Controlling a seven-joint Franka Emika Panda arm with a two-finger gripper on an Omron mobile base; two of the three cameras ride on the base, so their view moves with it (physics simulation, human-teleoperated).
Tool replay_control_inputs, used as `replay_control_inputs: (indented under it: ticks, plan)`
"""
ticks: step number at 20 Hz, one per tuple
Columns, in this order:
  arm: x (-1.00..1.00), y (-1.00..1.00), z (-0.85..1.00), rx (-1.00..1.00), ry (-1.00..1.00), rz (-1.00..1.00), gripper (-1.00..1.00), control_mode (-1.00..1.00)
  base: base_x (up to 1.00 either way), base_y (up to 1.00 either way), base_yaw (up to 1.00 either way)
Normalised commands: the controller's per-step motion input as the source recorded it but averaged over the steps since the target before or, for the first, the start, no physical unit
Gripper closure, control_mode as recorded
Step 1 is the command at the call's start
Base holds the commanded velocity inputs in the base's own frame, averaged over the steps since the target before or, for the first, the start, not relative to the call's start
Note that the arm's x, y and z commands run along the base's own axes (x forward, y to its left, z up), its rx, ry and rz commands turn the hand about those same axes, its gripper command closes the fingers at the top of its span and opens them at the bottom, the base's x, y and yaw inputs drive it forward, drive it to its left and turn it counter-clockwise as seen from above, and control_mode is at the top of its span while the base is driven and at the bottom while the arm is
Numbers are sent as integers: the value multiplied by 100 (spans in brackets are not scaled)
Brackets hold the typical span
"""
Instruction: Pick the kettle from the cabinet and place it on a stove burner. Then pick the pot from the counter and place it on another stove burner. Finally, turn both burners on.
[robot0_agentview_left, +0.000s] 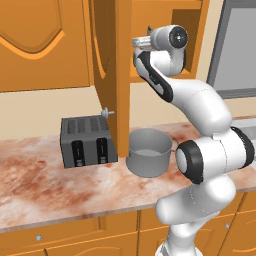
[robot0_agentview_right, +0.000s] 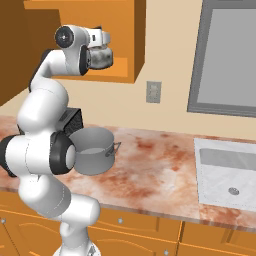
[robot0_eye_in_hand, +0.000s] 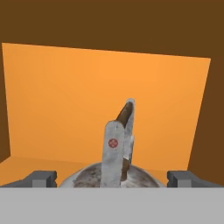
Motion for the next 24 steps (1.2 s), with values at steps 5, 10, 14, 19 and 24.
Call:
replay_control_inputs:
  ticks: [5, 10, 14, 19, 24]
  plan:
    - [0, 0, 0, 0, 0, 0, 100, -100, 0, 0, 0]
    - [0, 0, 0, 0, 0, 0, 100, -100, 0, 0, 0]
    - [0, 0, 0, 0, 0, 0, 100, -100, 0, 0, 0]
    - [0, 0, 0, 0, 0, 0, 100, -100, 0, 0, 0]
    - [0, 0, 0, 0, 0, 0, 100, -100, 0, 0, 0]
